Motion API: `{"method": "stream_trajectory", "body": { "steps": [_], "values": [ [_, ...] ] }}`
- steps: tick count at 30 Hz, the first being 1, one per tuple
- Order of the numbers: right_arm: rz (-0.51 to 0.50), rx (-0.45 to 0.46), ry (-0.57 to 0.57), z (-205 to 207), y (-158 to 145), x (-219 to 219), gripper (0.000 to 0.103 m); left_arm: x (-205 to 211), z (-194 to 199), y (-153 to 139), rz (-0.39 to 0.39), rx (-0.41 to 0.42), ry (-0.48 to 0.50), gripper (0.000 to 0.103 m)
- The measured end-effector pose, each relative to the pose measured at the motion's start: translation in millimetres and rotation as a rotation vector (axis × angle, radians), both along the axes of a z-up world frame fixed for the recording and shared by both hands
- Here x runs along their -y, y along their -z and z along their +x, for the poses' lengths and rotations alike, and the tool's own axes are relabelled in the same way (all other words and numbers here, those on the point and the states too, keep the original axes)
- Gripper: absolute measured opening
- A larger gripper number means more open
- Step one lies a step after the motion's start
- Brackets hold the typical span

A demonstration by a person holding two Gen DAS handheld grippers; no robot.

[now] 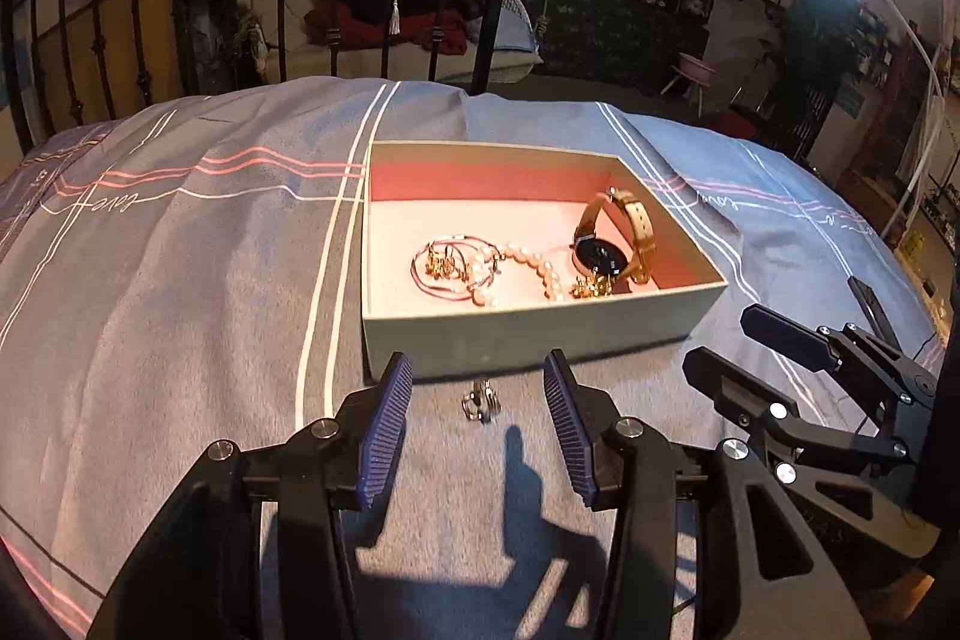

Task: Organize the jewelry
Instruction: 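Withdraw both tools and grasp the silver stud earring with the left tool, then lower the silver stud earring into the box and open the left tool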

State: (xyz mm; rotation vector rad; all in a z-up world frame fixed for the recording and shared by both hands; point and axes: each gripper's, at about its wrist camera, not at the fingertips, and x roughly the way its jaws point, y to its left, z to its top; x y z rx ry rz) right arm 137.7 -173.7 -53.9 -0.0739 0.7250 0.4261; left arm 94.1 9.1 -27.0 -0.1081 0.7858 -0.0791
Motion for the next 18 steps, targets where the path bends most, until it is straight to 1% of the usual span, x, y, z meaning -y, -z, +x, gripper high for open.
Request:
{"method": "stream_trajectory", "body": {
  "steps": [2, 4, 8, 10, 11, 12, 13, 15, 17, 18],
  "values": [
    [0.002, -0.030, 0.000, -4.2, 7.9, 3.6, 0.056, 8.4, -3.0, 7.8, 0.024, -0.002, 0.026, 0.045],
    [0.001, -0.053, -0.008, -4.3, 12.8, 3.0, 0.056, 15.6, 4.4, 16.6, 0.076, -0.031, 0.023, 0.045],
    [-0.041, -0.095, -0.039, 0.5, 21.1, -6.7, 0.056, 22.6, 22.0, 30.1, 0.112, -0.106, 0.023, 0.045],
    [-0.057, -0.113, -0.048, 3.1, 25.3, -10.6, 0.056, 22.2, 25.5, 31.4, 0.109, -0.111, 0.024, 0.044],
    [-0.066, -0.126, -0.055, 4.8, 27.1, -12.6, 0.056, 21.5, 26.2, 31.6, 0.099, -0.110, 0.029, 0.042],
    [-0.074, -0.131, -0.060, 5.5, 28.2, -14.6, 0.056, 20.3, 26.0, 32.4, 0.090, -0.111, 0.032, 0.031],
    [-0.078, -0.130, -0.065, 5.2, 28.5, -15.9, 0.056, 19.3, 25.5, 33.0, 0.085, -0.112, 0.028, 0.023],
    [-0.087, -0.131, -0.075, 4.8, 29.5, -17.7, 0.056, 16.6, 24.0, 33.0, 0.070, -0.110, 0.026, 0.016],
    [-0.092, -0.133, -0.086, 3.7, 31.3, -18.9, 0.055, 15.2, 22.3, 32.2, 0.060, -0.106, 0.023, 0.016],
    [-0.090, -0.135, -0.094, 3.3, 31.5, -19.1, 0.050, 15.1, 20.9, 31.8, 0.061, -0.103, 0.021, 0.016]
  ]
}}
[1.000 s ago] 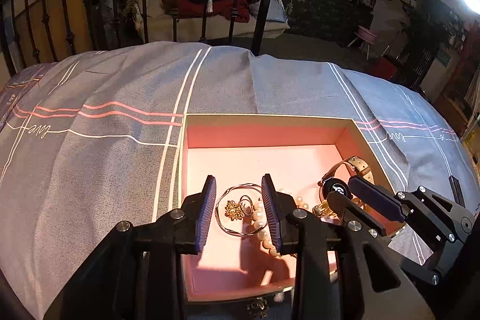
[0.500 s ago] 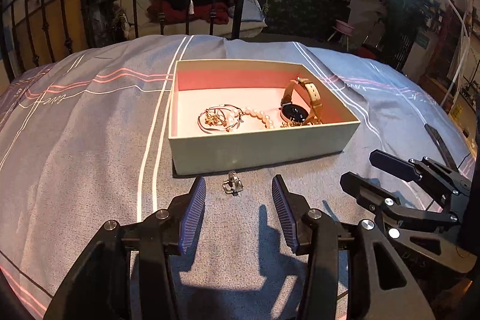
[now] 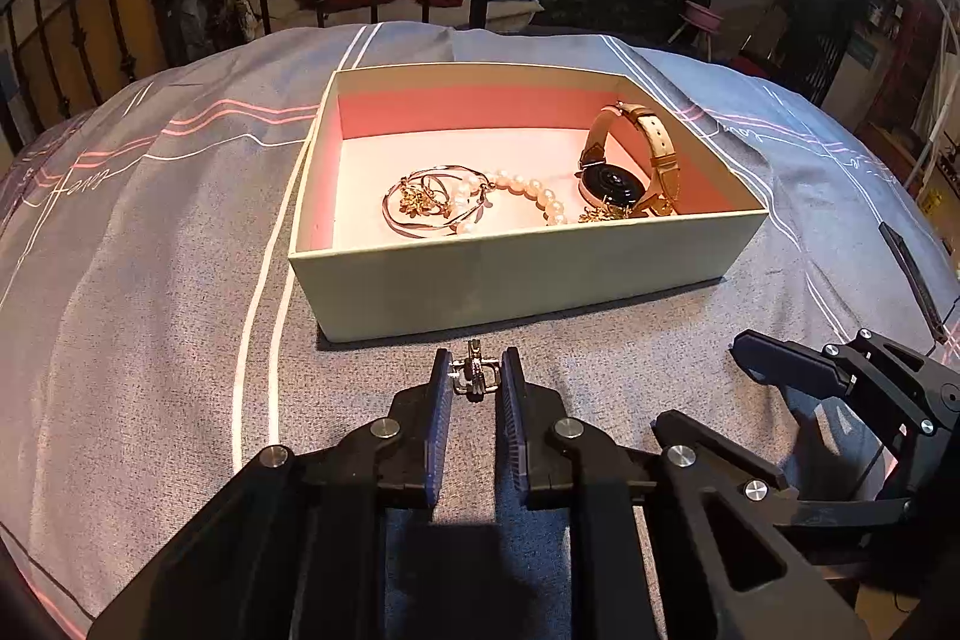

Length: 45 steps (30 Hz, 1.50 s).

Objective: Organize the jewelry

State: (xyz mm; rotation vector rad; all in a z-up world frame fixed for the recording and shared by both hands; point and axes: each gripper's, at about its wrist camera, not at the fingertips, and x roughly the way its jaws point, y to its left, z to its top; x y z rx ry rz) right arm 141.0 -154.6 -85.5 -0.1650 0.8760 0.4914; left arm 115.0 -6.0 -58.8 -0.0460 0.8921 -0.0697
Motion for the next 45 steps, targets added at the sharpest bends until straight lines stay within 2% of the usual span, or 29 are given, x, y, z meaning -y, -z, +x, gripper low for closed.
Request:
{"method": "stream_trajectory", "body": {
  "steps": [1, 4, 7, 12, 16, 19, 22, 30, 39, 45],
  "values": [
    [0.003, 0.000, -0.004, -0.7, 0.2, 0.0, 0.045, 0.4, -1.2, -0.3, 0.006, 0.001, -0.001, 0.016],
    [0.008, 0.004, -0.016, -3.1, 0.9, -0.9, 0.012, 1.3, -4.9, -2.4, 0.014, 0.005, -0.003, 0.016],
    [0.012, 0.021, -0.027, -6.5, -1.2, -2.6, 0.003, 2.5, -8.7, -4.1, 0.012, 0.009, -0.002, 0.016],
    [0.071, 0.035, -0.003, -7.1, -10.1, 3.5, 0.003, 4.9, -14.1, -13.2, -0.002, 0.028, 0.010, 0.016],
    [0.093, 0.073, 0.008, 1.1, -25.4, 4.3, 0.003, 6.4, -12.5, -34.8, -0.036, 0.082, 0.032, 0.016],
    [0.094, 0.103, 0.019, 15.6, -36.6, 0.3, 0.003, 2.1, 2.5, -51.8, -0.070, 0.110, 0.025, 0.016],
    [0.091, 0.122, 0.025, 34.7, -44.2, -6.1, 0.003, 2.6, 26.9, -59.3, -0.064, 0.116, 0.012, 0.016],
    [0.060, 0.126, 0.044, 76.7, -44.4, -18.5, 0.003, 3.1, 70.7, -49.9, -0.051, 0.069, -0.015, 0.016],
    [0.070, 0.093, 0.046, 86.4, -32.7, -15.2, 0.003, 0.1, 86.7, -28.3, -0.055, 0.007, -0.035, 0.016],
    [0.070, 0.088, 0.041, 88.3, -30.5, -16.5, 0.003, -1.3, 90.1, -23.9, -0.050, -0.009, -0.046, 0.016]
  ]
}}
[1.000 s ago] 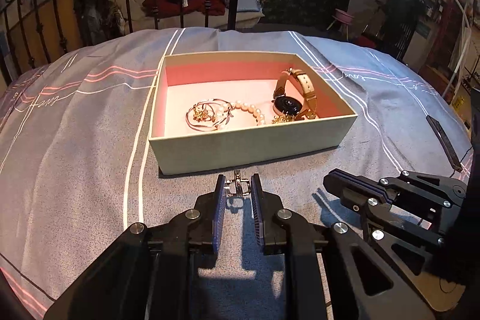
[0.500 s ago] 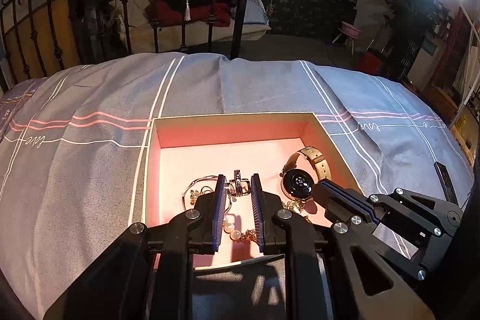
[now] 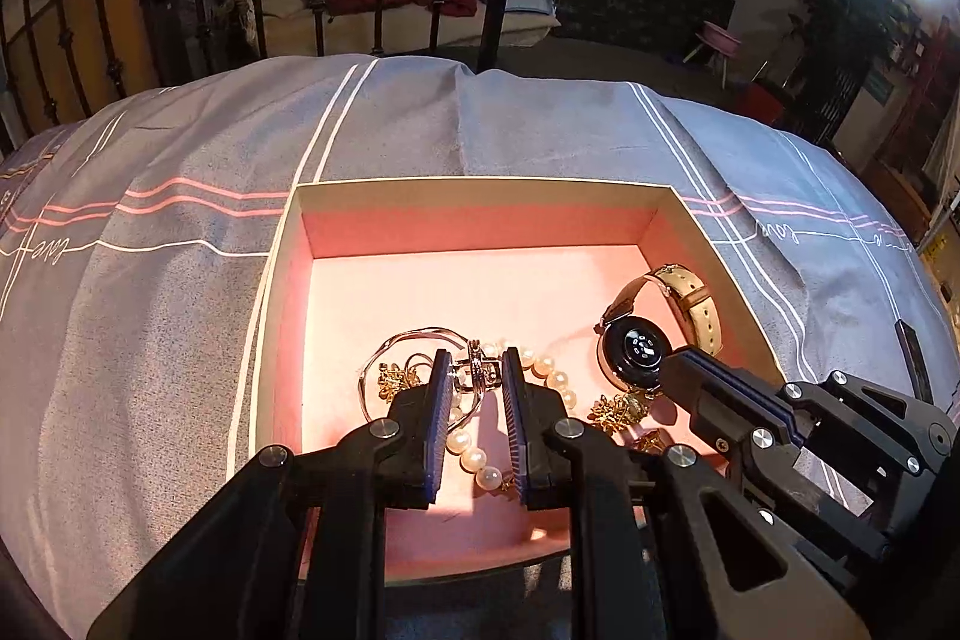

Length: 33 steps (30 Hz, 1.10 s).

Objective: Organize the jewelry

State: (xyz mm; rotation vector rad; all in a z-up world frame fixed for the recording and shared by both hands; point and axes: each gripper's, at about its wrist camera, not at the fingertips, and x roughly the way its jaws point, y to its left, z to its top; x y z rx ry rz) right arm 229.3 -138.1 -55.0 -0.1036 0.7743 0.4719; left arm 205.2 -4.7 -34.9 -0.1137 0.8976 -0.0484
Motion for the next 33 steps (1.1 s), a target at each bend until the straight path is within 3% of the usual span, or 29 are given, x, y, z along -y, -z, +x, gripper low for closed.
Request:
{"method": "stream_trajectory", "body": {
  "steps": [3, 5, 6, 7, 8, 10, 12, 18, 25, 28, 33],
  "values": [
    [-0.003, 0.003, -0.001, -3.9, -1.1, 0.5, 0.004, -2.8, -2.6, -5.7, -0.015, 0.016, -0.007, 0.024],
    [-0.009, 0.007, 0.001, -8.5, -2.5, 2.4, 0.011, -4.7, -8.5, -13.9, -0.015, 0.036, -0.015, 0.033],
    [-0.008, 0.012, 0.002, -12.9, -3.4, 4.3, 0.027, -6.3, -13.5, -19.7, -0.020, 0.053, -0.016, 0.041],
    [-0.006, 0.028, 0.009, -18.7, -5.9, 6.7, 0.055, -8.0, -20.0, -26.3, -0.023, 0.075, -0.019, 0.047],
    [-0.002, 0.053, 0.018, -25.6, -9.3, 9.9, 0.066, -9.1, -28.0, -33.1, -0.021, 0.102, -0.024, 0.052],
    [0.022, 0.103, 0.026, -41.0, -18.3, 16.9, 0.085, -11.0, -48.4, -48.3, -0.014, 0.171, -0.028, 0.078],
    [0.037, 0.166, 0.054, -57.1, -27.3, 25.9, 0.098, -13.3, -73.1, -62.8, -0.022, 0.267, -0.018, 0.097],
    [0.070, 0.345, 0.197, -91.9, -49.2, 57.6, 0.098, -20.8, -120.9, -80.9, 0.036, 0.440, -0.060, 0.096],
    [0.188, 0.530, 0.278, -134.1, -88.7, 80.5, 0.098, -27.9, -149.0, -81.9, 0.079, 0.520, -0.097, 0.096],
    [0.200, 0.576, 0.271, -154.6, -96.9, 80.9, 0.098, -30.0, -164.8, -81.3, 0.077, 0.535, -0.104, 0.096],
    [0.190, 0.580, 0.261, -168.5, -95.0, 78.9, 0.098, -26.0, -179.3, -82.8, 0.105, 0.553, -0.096, 0.096]
  ]
}}
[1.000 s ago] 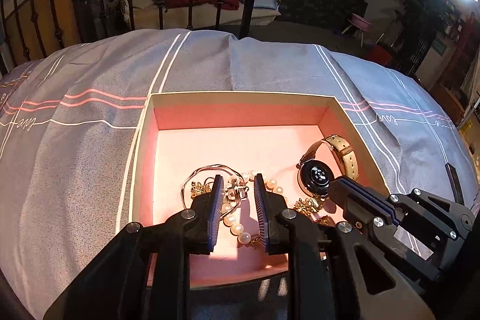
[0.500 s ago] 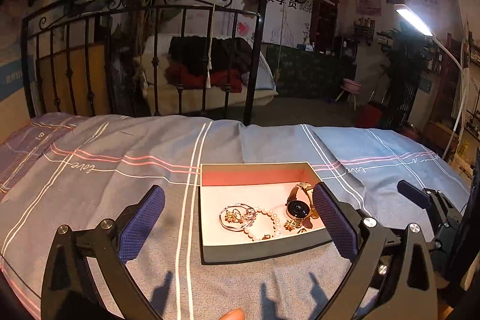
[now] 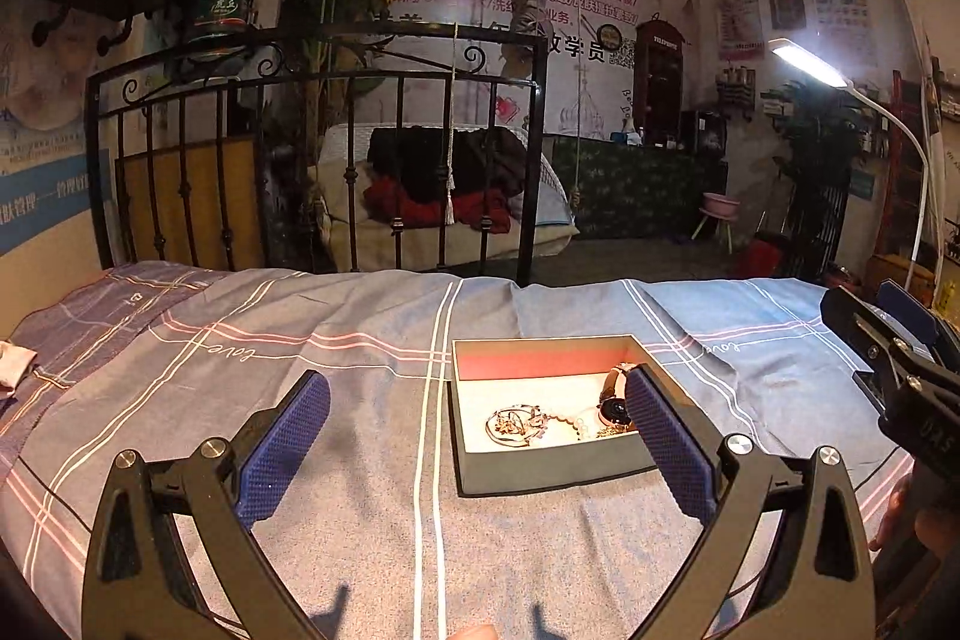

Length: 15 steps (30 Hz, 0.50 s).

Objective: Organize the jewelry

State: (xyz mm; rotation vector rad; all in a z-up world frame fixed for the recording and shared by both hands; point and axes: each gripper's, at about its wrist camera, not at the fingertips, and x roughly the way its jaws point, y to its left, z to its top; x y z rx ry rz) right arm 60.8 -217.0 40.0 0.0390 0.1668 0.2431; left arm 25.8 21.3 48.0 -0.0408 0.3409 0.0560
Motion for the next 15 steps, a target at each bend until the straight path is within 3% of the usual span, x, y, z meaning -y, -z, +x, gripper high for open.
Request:
{"method": "stream_trajectory", "body": {
  "steps": [15],
  "values": [
    [0.014, -0.060, 0.003, 6.1, 14.0, 5.3, 0.098, 2.3, -7.1, 0.7, -0.011, -0.015, 0.006, 0.096]
  ]
}}
